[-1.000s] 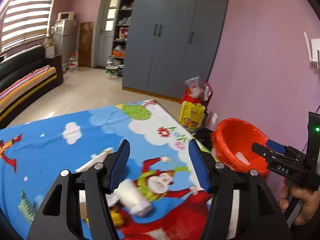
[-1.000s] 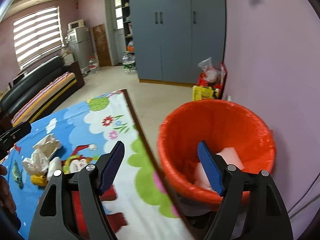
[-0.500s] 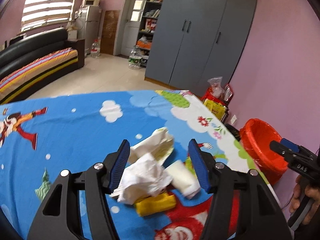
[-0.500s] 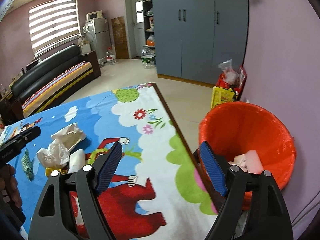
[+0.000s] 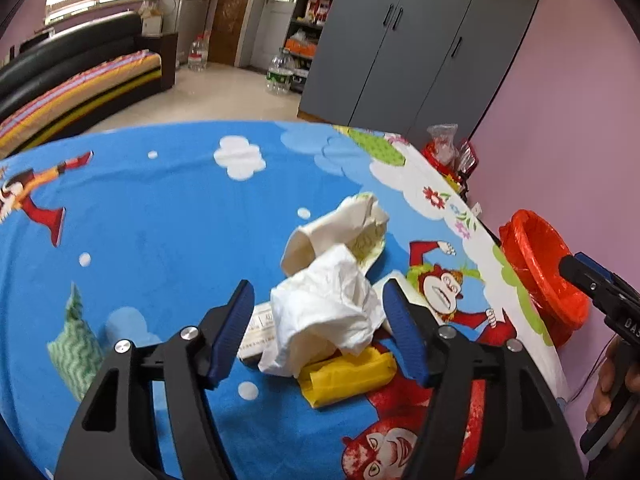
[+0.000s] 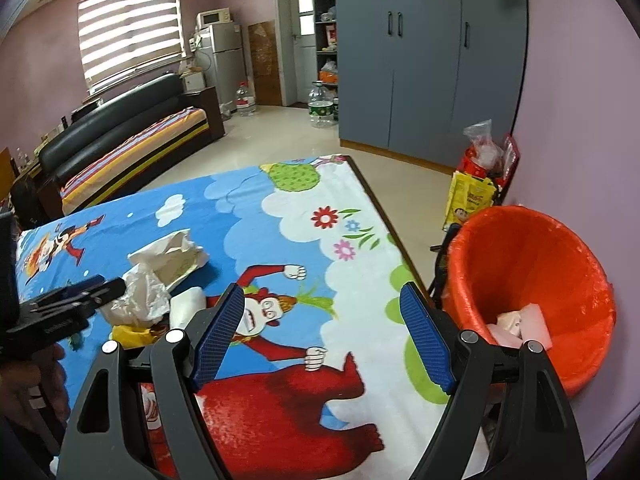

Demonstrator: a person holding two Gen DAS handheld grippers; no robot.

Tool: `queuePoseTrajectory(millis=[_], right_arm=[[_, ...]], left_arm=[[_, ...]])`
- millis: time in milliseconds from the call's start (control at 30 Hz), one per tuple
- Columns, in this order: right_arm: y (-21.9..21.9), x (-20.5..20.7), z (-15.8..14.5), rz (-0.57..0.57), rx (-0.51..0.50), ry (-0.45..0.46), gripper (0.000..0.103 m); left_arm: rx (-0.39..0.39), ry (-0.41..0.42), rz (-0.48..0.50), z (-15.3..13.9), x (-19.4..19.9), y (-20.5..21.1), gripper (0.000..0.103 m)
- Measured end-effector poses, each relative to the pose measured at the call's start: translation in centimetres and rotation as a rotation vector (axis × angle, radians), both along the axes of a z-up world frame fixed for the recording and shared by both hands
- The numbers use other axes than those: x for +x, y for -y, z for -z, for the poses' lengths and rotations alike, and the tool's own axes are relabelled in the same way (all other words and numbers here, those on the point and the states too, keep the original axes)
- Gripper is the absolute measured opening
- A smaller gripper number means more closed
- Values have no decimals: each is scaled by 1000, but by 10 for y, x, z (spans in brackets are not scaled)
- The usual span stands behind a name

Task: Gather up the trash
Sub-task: 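Grasp the crumpled tissue with the left tool while the right tool grasps the white roll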

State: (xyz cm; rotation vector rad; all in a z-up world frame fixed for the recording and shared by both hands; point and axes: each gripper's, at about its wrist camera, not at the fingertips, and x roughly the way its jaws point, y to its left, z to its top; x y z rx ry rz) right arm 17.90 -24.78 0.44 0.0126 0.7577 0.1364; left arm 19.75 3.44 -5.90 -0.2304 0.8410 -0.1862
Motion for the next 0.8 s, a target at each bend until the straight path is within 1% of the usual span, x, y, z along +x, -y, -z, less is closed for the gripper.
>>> queuePoseTrajectory(millis=[100,333,367,400,467,533,567,600,667,800], right_arm=[[-6,0,2,-14,1,-7,76],[-23,-1,9,-62,6,-25,76],[-26,-2,10,-69,6,-26,76],[-29,-2,10,-76,7,-29,76],[-34,-2,13,-88,7,-34,76],[-40,-1,17,-102,11,-44,76],[-44,0,19,-111,13,-50,76],[-47,0,20,-118,12,-54,76],[-55,0,25,-138,12,-65,76],[-68,3,34,-169,18,-91,76]], left_arm=[[-7,-34,-5,7,4,-1,64],[-29,-70,12,18,13,3,63],[-13,-69,10,19,14,4,57],[-8,-70,13,19,14,5,47],[1,-76,18,19,16,6,39],[21,-75,22,19,15,7,34],[20,-76,22,19,14,7,28],[21,-76,18,19,13,6,25],[27,-72,16,18,11,4,23],[26,-60,3,13,6,-2,20]])
